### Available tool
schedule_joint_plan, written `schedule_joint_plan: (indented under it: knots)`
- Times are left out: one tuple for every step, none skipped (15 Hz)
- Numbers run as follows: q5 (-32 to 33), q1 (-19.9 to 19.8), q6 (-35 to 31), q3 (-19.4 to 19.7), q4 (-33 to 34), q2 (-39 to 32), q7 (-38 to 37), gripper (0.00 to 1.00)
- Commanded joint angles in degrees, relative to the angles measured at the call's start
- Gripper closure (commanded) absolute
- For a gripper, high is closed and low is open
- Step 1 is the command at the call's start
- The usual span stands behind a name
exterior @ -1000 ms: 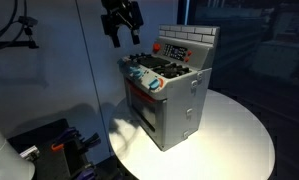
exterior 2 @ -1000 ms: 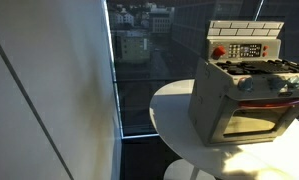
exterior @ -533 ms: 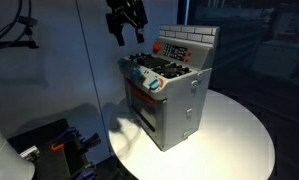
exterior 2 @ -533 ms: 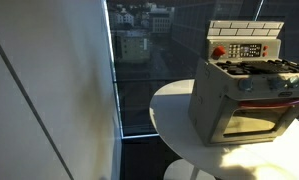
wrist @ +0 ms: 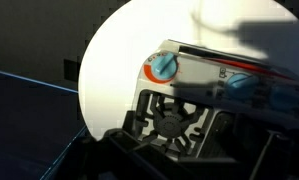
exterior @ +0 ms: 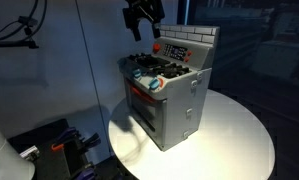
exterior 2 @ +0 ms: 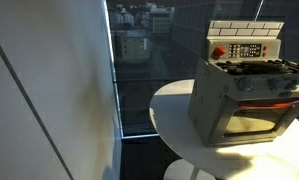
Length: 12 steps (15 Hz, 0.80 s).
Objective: Press the top right orange button on the stove
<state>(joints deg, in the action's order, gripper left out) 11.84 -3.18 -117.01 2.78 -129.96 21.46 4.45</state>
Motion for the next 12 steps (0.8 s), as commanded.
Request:
schedule_joint_plan:
  knots:
    - [-1.65,-0.91,-1.25,0.98,4.81,-4.16,-2.50,0.00]
    - [-2.25,-0.96,-1.92,1.22,5.36,-5.12,-3.00,0.00]
    - [-2.55,-1.15,-2.88,1.28,5.75,-6.01,-3.80,0.00]
    - [-2.87,-1.31,-3.85,1.32,6.10,-6.89,-4.67,0.00]
    - [-2.92,-1.50,-4.98,1.33,6.37,-7.80,-5.70,0.00]
    - [-3.09,-1.63,-6.07,1.34,6.57,-8.72,-6.68,0.00]
    - [-3.02,-1.81,-7.36,1.30,6.64,-9.57,-7.82,0.00]
    - [-3.09,-1.91,-8.52,1.31,6.73,-10.42,-8.75,0.00]
    - [-3.08,-2.00,-9.83,1.30,6.72,-11.08,-9.85,0.00]
    - [-3.21,-2.05,-10.88,1.32,6.79,-11.79,-10.71,0.00]
    - [-3.16,-2.11,-12.13,1.33,6.82,-12.46,-11.62,0.00]
    - [-3.25,-2.11,-12.93,1.38,6.96,-13.05,-12.18,0.00]
